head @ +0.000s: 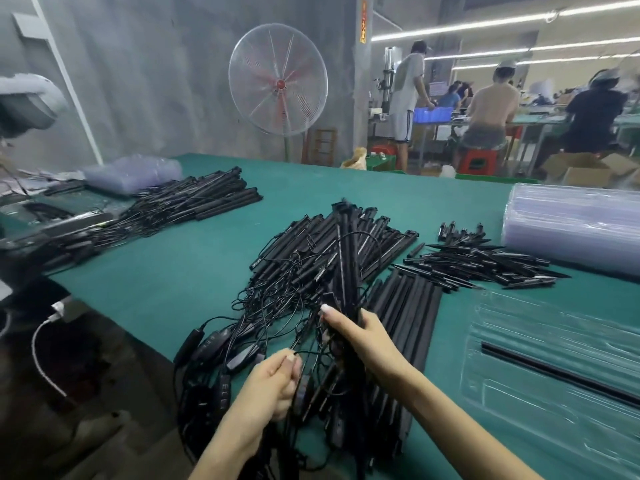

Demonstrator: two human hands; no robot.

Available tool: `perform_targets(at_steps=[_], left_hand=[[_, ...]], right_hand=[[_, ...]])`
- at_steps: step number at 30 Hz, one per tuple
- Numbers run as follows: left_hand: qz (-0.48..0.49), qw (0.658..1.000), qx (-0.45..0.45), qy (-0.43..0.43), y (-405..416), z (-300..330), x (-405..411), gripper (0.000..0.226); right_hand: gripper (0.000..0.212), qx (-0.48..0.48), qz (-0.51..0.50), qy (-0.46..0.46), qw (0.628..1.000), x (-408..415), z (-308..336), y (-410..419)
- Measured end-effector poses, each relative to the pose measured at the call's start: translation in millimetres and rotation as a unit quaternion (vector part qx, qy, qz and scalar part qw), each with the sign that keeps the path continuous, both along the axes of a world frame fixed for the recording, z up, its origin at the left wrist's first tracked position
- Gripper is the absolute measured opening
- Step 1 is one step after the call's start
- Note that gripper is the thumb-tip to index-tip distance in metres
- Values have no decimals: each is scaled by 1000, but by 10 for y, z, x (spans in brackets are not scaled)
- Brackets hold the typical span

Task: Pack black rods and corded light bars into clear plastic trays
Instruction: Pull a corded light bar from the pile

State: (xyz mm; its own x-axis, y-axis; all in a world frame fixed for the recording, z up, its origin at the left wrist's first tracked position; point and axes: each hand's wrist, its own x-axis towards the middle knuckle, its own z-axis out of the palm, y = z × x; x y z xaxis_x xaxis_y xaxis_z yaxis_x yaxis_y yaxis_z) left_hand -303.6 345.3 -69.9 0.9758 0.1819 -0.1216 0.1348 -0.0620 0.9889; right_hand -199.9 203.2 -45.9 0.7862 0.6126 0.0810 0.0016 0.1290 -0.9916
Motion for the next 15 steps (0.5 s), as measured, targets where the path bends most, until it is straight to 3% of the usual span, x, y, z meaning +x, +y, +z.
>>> perform_targets(at_steps=[3,6,9,12,15], left_hand=[[44,999,-18,21,-13,-49,17,27],[48,999,17,-10,2,-69,-6,31],[27,994,92,-60,77,-72,-66,30],[-20,969,233,-77,163,-40,-146,35],[14,938,337,-76,259,-39,-193,31]], right_hand=[[41,-73,76,-88,991,-97,-25,31],[27,-71,128,-45,988,-155,53,68],[24,-80,121,-45,988,-168,137,100],[24,-211,75,-94,970,-121,171,100],[29,-301,87,-100,944,-64,216,24]])
